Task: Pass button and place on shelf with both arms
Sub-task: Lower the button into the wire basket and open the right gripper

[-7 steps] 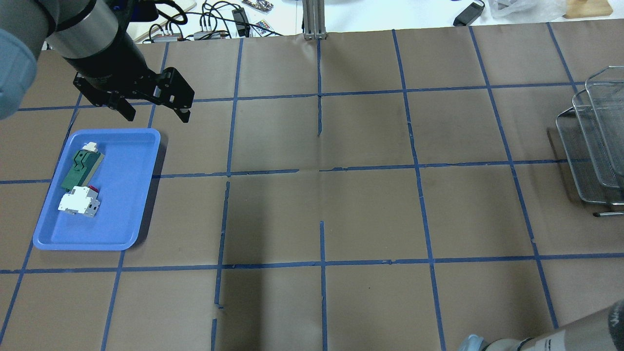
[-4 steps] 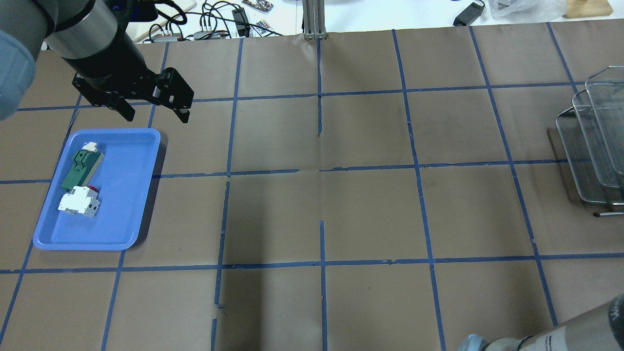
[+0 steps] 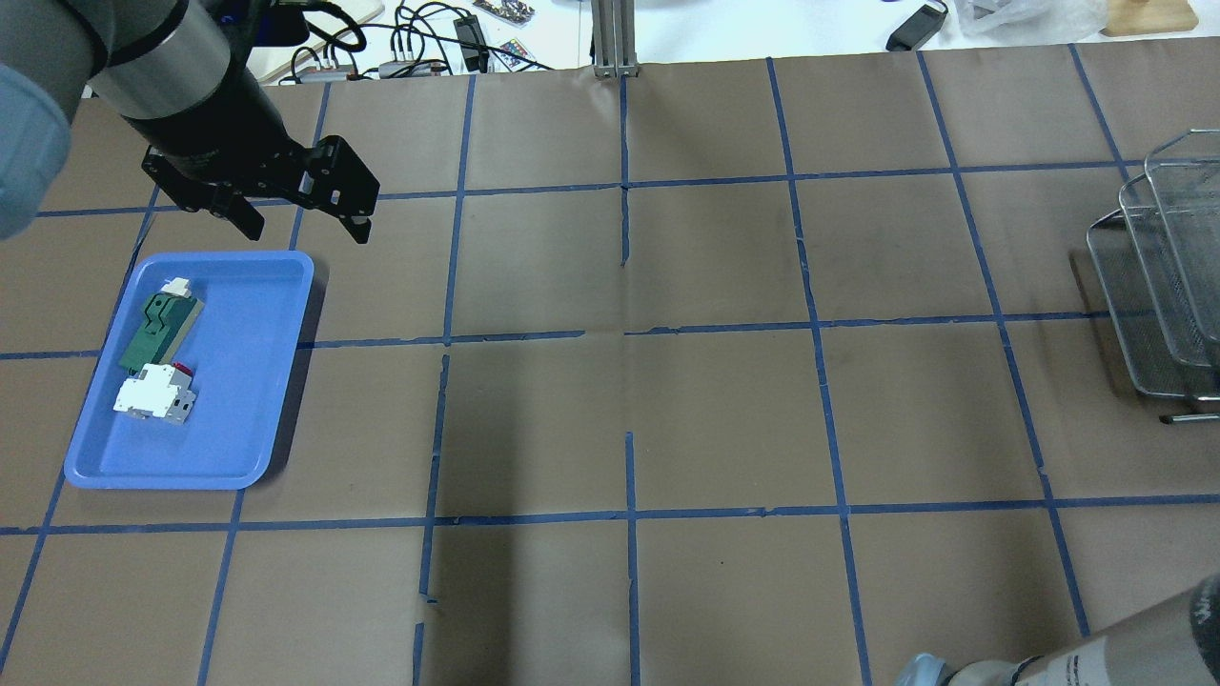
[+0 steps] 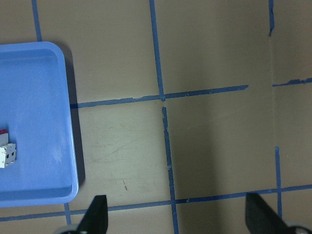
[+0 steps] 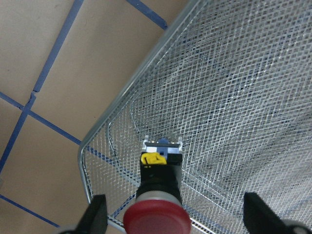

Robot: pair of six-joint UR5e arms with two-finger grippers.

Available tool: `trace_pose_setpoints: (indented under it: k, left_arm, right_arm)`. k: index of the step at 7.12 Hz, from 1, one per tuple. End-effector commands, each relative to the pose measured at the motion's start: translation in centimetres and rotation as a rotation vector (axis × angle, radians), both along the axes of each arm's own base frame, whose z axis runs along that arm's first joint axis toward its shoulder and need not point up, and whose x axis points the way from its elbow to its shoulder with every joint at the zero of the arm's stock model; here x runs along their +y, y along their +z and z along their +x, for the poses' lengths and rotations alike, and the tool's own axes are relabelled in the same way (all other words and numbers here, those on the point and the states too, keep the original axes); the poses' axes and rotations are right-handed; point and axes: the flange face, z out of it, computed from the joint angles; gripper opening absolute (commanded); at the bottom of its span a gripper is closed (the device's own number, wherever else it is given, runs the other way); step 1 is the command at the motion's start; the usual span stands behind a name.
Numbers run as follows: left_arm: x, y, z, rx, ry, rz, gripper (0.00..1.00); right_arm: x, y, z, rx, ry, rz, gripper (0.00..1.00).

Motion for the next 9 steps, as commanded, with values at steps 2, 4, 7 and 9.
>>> trace_pose_setpoints:
  k: [2,4,7,9]
  left_arm:
    - [0.0,0.0,0.1,-0.001,0.002,0.000,1.00]
    - [0.0,0.1,0.0,0.000,0.000,-0.003,1.00]
    - [0.0,0.1,0.1,0.000,0.003,-0.003,1.00]
    - [-0.1,0.1,0.1,0.000,0.003,-0.005,1.00]
  right_arm:
    - [1.9,7.3,4.5,0.069,-0.118,-0.108,1.00]
    - [3.1,11.0,15.2,0.026,-0.439,-0.174,1.00]
    - [6.6,10.8,34.9,0.056,-0.731,-0.182,1.00]
    - [10.4,10.3,41.3,0.093,-0.798,-0.192,1.00]
